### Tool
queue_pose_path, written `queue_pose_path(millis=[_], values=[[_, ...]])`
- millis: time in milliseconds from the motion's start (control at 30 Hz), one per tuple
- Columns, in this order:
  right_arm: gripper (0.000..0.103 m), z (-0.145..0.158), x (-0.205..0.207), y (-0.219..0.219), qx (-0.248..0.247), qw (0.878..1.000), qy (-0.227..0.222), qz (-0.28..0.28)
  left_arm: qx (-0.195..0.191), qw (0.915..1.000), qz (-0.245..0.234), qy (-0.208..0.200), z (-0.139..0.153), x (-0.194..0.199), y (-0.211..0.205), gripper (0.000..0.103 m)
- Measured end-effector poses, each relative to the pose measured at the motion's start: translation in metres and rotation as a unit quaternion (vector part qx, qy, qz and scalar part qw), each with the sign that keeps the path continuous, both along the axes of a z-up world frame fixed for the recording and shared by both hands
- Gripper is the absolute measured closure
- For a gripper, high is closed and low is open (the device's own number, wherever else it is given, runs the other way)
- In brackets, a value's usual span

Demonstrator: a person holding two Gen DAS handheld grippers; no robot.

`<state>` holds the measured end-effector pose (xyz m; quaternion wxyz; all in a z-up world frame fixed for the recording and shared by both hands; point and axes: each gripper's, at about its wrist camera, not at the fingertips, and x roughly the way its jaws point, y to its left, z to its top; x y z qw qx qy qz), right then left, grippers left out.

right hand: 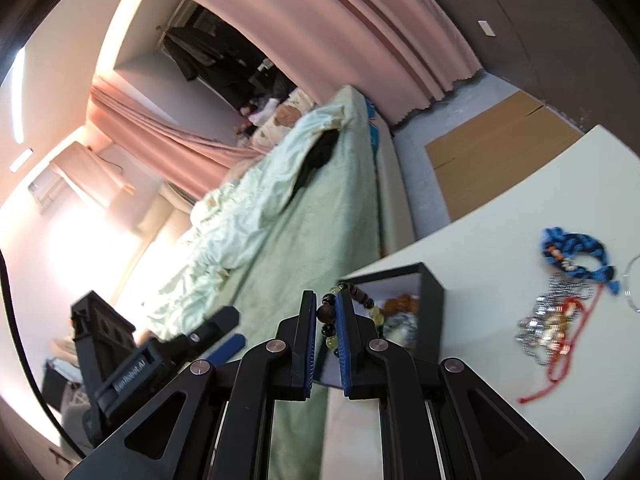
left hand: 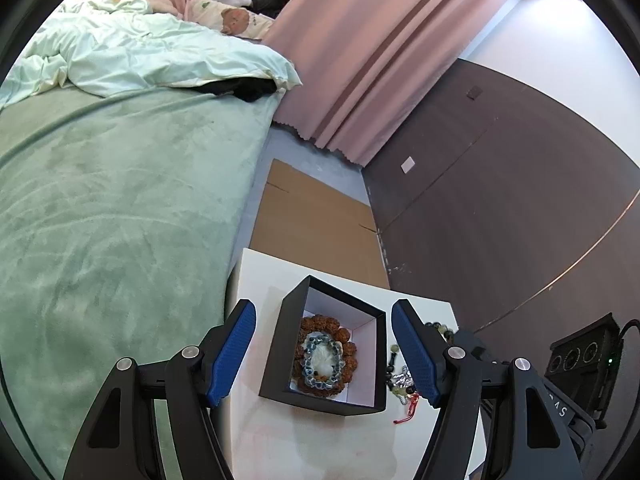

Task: Organize jewelry
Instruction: 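Lower the black bead bracelet into the box and open the right gripper, then move both grippers back over the remaining jewelry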

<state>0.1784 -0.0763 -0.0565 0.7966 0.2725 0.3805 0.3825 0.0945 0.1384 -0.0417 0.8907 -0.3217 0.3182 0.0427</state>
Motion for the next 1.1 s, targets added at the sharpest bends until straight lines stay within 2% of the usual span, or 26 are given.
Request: queue_pose_path(millis=[33, 67, 100, 133, 567, 1100], values=[[0.090, -0.002, 0.001, 0.003, 0.004, 1.000, 0.003, -0.001, -0.001, 1.0000, 0.000, -0.001, 0.000, 0.000, 0.000, 0.032], [0.080, -0.005, 0.003, 0.007, -0.003, 1.000, 0.010, 0.001, -0.001, 1.0000, -0.001, -0.001, 0.000, 0.001, 0.000, 0.032], [0.057, -0.008, 0.004, 0.011, -0.015, 1.000, 0.016, 0.006, -0.001, 1.0000, -0.001, -0.002, 0.000, 0.001, 0.000, 0.032], [0.051, -0.012, 0.005, 0.013, -0.027, 0.999, 0.021, 0.006, -0.001, 1.0000, -0.001, -0.002, 0.001, 0.000, 0.000, 0.032], [0.050, 0.001, -0.002, -0.030, -0.080, 0.996, 0.001, -0.031, 0.010, 0.9999, -0.011, -0.001, 0.002, 0.001, -0.013, 0.032], [0.050, 0.009, 0.000, -0.120, -0.132, 0.987, 0.009, -0.096, 0.051, 0.9957, -0.076, -0.015, 0.006, 0.009, -0.079, 0.032]])
